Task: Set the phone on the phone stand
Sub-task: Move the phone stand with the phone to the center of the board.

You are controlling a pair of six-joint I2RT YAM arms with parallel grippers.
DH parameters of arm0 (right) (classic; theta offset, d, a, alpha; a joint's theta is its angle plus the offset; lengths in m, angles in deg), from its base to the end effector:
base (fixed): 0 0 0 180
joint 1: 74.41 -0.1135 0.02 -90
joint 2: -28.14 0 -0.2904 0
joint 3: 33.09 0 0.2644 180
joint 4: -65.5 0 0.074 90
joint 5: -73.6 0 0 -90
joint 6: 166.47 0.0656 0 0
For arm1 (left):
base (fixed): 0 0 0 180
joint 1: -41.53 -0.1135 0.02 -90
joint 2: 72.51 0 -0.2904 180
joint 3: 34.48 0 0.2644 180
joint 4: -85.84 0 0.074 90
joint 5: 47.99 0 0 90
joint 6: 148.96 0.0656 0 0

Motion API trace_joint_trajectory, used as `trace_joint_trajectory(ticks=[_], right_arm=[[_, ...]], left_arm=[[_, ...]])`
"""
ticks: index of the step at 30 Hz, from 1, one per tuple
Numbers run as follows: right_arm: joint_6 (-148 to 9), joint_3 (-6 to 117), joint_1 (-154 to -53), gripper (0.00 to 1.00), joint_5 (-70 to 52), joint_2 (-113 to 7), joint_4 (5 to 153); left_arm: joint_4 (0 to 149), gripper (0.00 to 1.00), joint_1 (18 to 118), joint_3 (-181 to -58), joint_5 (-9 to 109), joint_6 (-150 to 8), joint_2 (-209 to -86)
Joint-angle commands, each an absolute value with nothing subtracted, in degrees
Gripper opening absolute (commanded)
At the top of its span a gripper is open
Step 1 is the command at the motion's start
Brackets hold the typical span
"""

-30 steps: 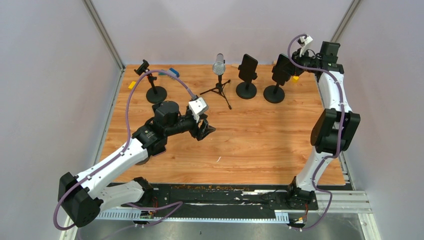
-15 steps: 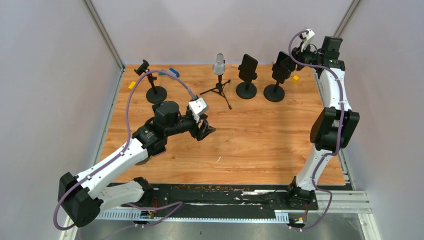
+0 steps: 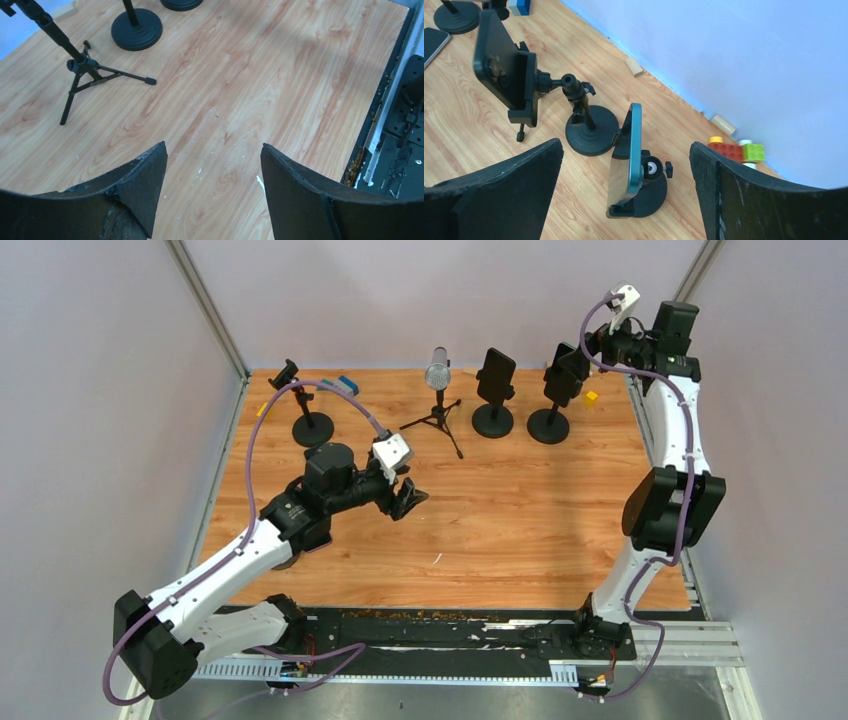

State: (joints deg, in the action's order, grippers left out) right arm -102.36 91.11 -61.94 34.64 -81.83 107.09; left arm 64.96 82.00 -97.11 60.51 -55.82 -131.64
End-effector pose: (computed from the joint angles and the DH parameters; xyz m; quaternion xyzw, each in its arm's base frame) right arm 0.4776 -0.0534 0.3985 -0.3125 0.7395 0.1935 0.5640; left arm 0.1880 -0.1878 0.3382 0.3838 0.7031 -0.3098 0.5123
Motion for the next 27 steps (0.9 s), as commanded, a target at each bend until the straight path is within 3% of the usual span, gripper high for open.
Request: trace_joint_trajectory(ticks=[1,11,21,27], right_arm=[[-104.14,91.88,-61.53,1.00,33.11,-74.91,106.12],[-99.55,81.36,-61.34,1.00,31.23,-61.94,106.42],[-87.57,59.30,-61.68,1.00,35.92,-44.23,104.22],[-90.55,45.65,-67.05,1.00,39.37,-34.53,103.24]], left_arm=[[65.08,0.77,81.63,-98.24,57.53,-54.66,-129.32],[62.06,0.88,80.23,-99.86,47.08,-53.97,-126.39],[55.12,0.96,76.57,-104.08,36.68,-50.45,-125.20],[48.30,0.97,70.04,-104.97,35.81,-47.64,-123.87]])
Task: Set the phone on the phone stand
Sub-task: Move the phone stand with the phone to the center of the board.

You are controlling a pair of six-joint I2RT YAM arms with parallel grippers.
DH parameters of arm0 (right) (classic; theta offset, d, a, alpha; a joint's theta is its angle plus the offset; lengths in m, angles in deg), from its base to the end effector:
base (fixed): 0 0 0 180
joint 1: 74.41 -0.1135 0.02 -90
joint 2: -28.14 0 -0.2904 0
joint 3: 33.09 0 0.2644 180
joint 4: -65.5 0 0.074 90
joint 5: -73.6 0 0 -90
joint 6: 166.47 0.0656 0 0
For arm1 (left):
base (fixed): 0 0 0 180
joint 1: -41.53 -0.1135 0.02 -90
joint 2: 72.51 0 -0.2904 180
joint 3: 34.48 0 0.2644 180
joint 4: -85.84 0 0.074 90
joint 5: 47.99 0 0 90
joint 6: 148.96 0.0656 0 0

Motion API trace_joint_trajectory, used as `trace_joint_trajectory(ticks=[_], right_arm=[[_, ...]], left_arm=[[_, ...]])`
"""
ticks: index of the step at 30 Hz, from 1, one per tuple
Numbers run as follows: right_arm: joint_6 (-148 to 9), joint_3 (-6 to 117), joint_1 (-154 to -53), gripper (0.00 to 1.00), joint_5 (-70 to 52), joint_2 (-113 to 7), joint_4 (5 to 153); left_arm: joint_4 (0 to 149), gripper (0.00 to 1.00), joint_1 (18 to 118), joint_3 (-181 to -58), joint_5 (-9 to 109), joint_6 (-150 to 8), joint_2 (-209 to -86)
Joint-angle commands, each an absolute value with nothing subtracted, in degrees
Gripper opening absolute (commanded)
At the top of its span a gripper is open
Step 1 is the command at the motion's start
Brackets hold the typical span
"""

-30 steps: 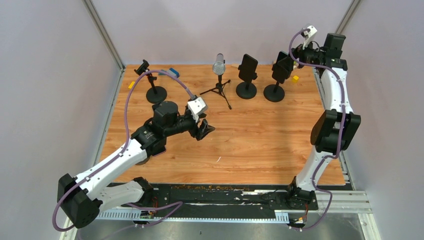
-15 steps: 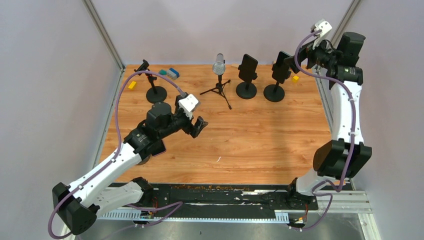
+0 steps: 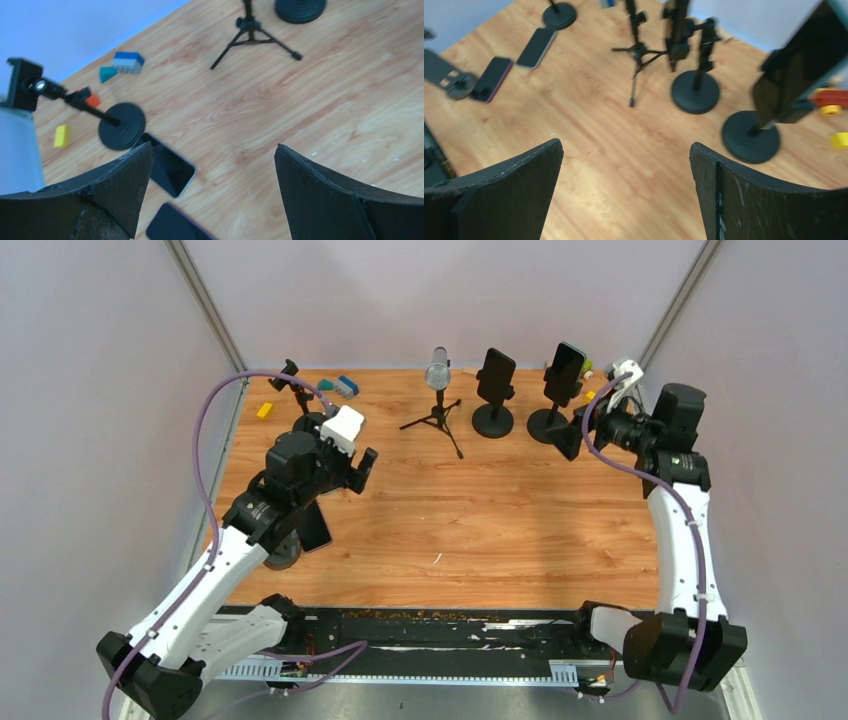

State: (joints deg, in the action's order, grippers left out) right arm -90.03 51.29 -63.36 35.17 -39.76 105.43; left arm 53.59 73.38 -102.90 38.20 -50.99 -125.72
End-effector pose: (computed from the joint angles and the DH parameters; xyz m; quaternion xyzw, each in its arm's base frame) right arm 0.2744 -0.0012 0.4119 -0.2551 0.7474 0.2500 0.5602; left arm 0.2015 -0.1201 0.3746 0.2551 0.7623 -0.0968 0.5869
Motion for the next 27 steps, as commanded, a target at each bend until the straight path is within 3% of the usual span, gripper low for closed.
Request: trace_joint_trajectory(ticks=[1,10,27], right_arm=[[-91.83,44.08,-68.36,1.00,39.51,-33.25,103.34],[-100.30,34.82,-82.26,1.00,35.08,-26.13,105.72],[-102.21,34.56,-85.26,0.98,35.70,-26.51,107.79]], left_arm=[[46.69,0.97,69.41,-104.85,35.89,-47.23,-123.56],[36.89,0.98,58.34,-101.82,40.86,-39.99,-125.52],[10.90,0.98,37.89,-101.21,40.54,-25.27,-129.03]])
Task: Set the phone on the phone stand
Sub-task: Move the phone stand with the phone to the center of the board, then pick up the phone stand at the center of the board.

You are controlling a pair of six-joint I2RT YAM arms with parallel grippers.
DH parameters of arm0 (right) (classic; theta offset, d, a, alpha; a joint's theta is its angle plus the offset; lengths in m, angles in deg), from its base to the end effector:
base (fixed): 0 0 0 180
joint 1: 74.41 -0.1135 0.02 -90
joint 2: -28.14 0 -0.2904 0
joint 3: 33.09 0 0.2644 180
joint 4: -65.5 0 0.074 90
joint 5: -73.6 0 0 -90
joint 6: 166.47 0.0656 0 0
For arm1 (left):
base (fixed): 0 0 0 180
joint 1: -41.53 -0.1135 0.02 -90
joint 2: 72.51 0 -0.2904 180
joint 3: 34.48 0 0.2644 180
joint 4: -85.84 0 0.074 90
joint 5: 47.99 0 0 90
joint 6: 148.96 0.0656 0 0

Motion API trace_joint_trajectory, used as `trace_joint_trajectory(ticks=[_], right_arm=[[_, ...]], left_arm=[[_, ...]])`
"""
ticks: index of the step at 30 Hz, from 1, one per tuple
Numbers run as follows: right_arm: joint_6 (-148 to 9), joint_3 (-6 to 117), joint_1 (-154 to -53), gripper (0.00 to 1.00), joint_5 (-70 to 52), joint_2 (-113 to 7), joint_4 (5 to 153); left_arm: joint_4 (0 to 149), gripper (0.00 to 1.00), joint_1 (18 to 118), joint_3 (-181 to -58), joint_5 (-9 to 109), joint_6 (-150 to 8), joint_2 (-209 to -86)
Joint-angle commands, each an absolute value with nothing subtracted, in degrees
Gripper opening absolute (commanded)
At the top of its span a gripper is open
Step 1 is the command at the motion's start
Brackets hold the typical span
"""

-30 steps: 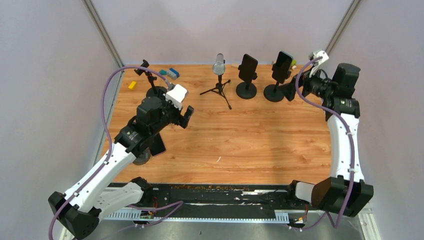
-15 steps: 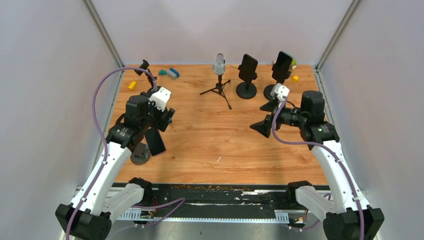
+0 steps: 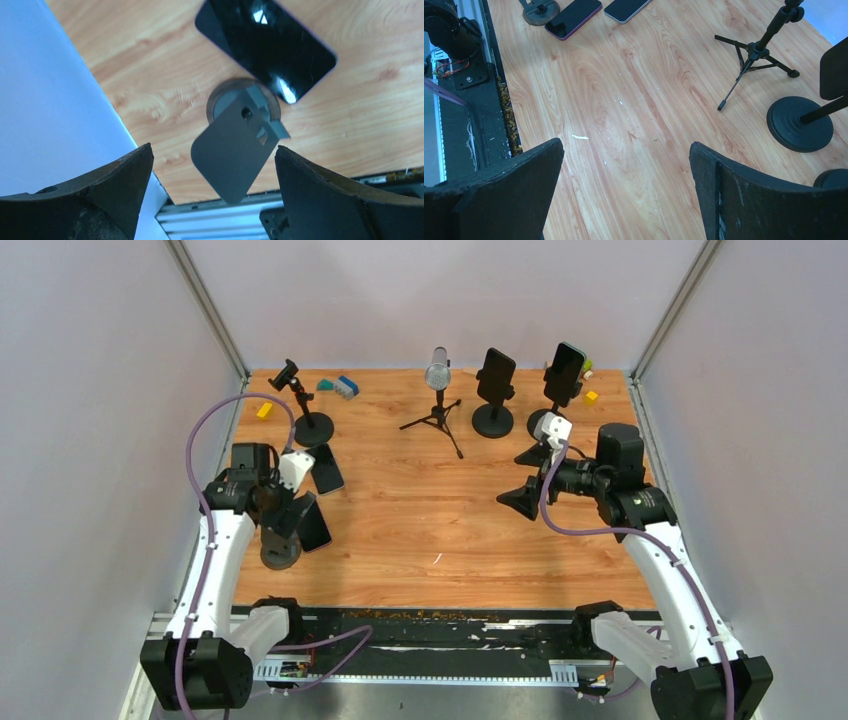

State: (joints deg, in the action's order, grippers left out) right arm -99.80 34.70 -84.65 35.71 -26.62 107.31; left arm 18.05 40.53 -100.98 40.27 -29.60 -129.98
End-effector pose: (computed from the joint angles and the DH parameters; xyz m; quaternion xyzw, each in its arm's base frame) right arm 0.1976 0.0883 0.3553 -0.4374 0.6757 0.3234 0.4976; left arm 0.1973 0.0054 0.2805 0.2319 0.9346 0.0846 0.2560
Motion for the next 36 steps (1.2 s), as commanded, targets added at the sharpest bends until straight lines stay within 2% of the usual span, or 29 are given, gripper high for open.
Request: trace_joint_trajectory(ticks=[1,9,11,13,19,21,25,36], right_arm=[[-102.29,34.52,-85.27,0.98,35.83,-26.57,107.80],[-102.96,34.64,-86.34,0.98,35.90,-27.16,108.59],[-102.99,34.69,-86.49,0.97,35.77,-27.28,108.59],[-103.09,34.69,-86.53,0.96,35.64,-27.23,108.61],[-103.17,34.69,-86.71,0.96,35.37,-27.40,108.70],[-103.23,34.64,-86.71,0.95,35.33,-27.51,108.75],[-103.32,34.60,-86.70,0.95,35.36,-27.58,108.75],[-104.15,34.51,-86.78,0.94,35.65,-27.75,109.10]], left_arm=[[10.44,0.98,36.88,-101.01,40.35,-24.77,-128.98],[6.48,0.96,31.16,-100.81,45.14,-23.54,-132.69],[6.18,0.91,29.98,-100.77,47.17,-23.48,-134.20],[6.41,0.81,29.06,-100.83,48.73,-23.50,-135.68],[8.58,0.68,28.52,-101.48,50.02,-24.74,-139.63],[8.68,0.58,28.52,-102.00,50.73,-25.05,-140.88],[8.51,0.44,28.48,-102.82,51.12,-25.01,-142.31],[3.47,0.17,28.43,-108.99,52.18,-23.27,-143.17]])
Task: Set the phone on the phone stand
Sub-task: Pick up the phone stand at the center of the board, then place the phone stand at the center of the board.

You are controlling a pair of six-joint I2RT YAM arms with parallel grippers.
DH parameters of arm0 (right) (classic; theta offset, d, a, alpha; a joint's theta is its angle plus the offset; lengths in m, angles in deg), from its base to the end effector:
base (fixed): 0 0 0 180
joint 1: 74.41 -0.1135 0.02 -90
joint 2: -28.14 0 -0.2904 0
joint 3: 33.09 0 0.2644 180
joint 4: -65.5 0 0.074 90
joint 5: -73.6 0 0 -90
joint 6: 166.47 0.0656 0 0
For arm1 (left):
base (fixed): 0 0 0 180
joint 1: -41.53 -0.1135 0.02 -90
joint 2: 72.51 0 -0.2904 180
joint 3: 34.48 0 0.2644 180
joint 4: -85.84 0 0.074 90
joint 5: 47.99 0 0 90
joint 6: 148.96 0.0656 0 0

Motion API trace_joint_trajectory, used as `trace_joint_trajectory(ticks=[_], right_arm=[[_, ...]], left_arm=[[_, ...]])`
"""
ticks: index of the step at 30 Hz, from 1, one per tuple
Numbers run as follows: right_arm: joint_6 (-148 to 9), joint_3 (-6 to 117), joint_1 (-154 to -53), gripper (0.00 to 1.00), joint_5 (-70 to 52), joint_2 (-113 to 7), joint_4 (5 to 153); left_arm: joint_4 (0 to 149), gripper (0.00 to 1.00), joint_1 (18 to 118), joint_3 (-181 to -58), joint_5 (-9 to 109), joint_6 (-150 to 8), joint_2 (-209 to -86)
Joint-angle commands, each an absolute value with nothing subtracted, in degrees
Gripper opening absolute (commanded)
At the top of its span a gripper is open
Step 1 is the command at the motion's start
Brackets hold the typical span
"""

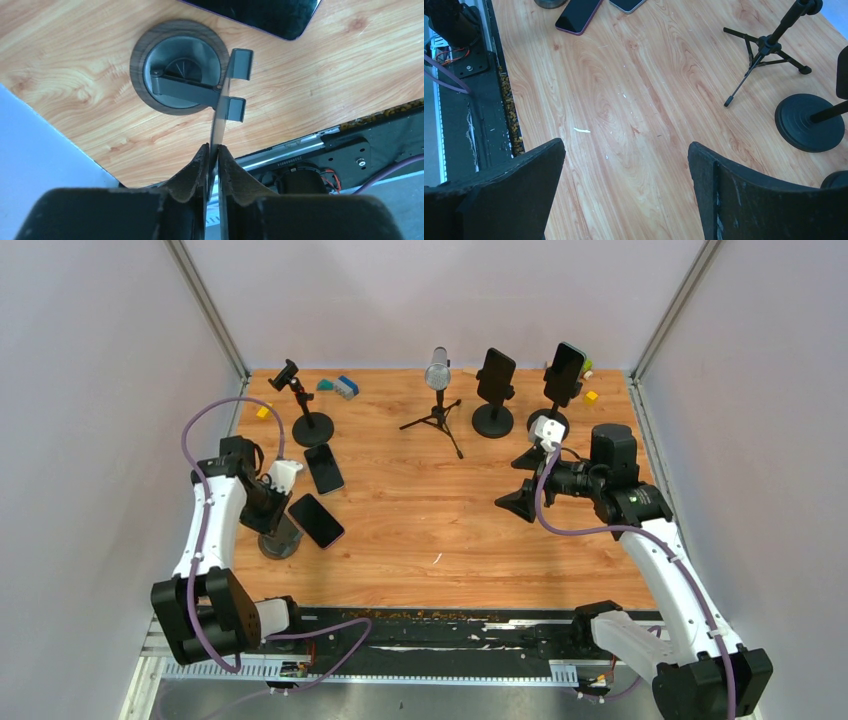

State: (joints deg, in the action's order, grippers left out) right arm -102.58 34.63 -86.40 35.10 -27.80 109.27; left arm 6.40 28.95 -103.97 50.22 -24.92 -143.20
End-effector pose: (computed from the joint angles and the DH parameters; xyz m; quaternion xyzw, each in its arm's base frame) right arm 0.1983 0.0946 0.3472 -0.4562 0.6758 0.3234 0.4801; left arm 0.2079 0.0368 0.2449 0.1908 0.9756 -0.0333 0.1030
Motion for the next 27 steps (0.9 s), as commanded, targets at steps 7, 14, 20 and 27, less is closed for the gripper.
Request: trace_joint_trajectory(ticks=[7,14,20,27], right_arm=[[-104.41,34.52,-86.74,0.94,35.41,-28.01,109.12],[-104.49,34.59,-86.74,0.94,34.57,-28.79,109.14],[-105.14,34.53,-86.79,0.94,32.91,-29.33,109.18],[-105.99,34.85,-86.69,0.99,31.53,-30.07,109.04]], left_arm=[[-4.39,0.02,28.81,-116.84,60.63,-19.41,-143.62],[-5.84,0.00,35.47,-118.95,62.83,-19.61,-142.20],[-4.68,0.00,45.60,-121.14,65.82,-22.64,-142.22],[1.27,0.00,63.40,-123.49,67.52,-29.03,-145.40]])
